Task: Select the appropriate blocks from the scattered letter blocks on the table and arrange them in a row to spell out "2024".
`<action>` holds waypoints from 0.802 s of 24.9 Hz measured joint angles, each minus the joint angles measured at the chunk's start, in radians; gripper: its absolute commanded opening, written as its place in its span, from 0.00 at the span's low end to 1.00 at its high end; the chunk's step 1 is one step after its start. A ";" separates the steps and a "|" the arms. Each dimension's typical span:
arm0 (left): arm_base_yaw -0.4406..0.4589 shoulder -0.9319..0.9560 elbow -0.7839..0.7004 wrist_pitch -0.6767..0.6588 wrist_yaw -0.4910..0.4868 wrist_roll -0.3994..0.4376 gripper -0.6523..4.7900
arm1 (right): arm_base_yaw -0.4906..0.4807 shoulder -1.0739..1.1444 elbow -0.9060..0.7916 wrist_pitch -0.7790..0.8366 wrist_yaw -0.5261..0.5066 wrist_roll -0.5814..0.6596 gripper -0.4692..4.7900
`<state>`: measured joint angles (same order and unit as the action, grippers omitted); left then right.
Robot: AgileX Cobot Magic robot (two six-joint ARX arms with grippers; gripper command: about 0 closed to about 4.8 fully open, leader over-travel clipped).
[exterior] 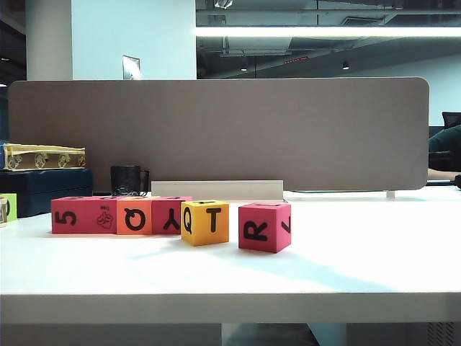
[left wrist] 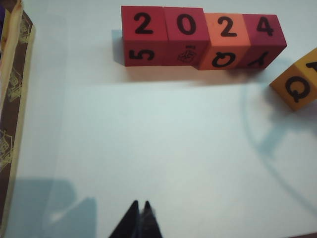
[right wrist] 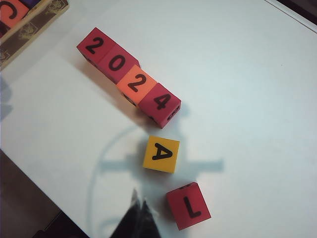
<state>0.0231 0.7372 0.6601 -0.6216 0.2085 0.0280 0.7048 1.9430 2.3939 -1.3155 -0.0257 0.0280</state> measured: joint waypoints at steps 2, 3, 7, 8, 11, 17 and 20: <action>0.000 0.000 0.000 0.000 0.000 0.000 0.11 | 0.000 0.000 0.000 0.000 0.000 0.000 0.09; 0.000 0.000 0.000 0.000 0.000 0.000 0.11 | 0.000 0.000 0.000 0.000 0.000 0.000 0.09; 0.000 0.000 0.000 0.000 0.000 0.000 0.11 | 0.000 0.000 0.000 0.000 0.000 0.000 0.09; 0.000 0.000 0.000 0.000 0.000 0.000 0.11 | 0.000 0.000 0.000 0.000 0.000 0.000 0.09; 0.000 0.000 0.000 0.000 0.000 0.000 0.11 | 0.000 0.001 0.000 0.000 0.000 0.000 0.09; 0.000 -0.002 0.000 0.002 -0.002 0.013 0.11 | 0.000 0.001 0.000 0.000 0.000 0.000 0.09; 0.000 -0.129 -0.119 0.219 -0.010 0.024 0.11 | -0.001 0.001 0.000 0.000 0.000 0.000 0.09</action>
<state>0.0231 0.6083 0.5411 -0.4023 0.1982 0.0521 0.7040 1.9442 2.3939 -1.3155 -0.0257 0.0280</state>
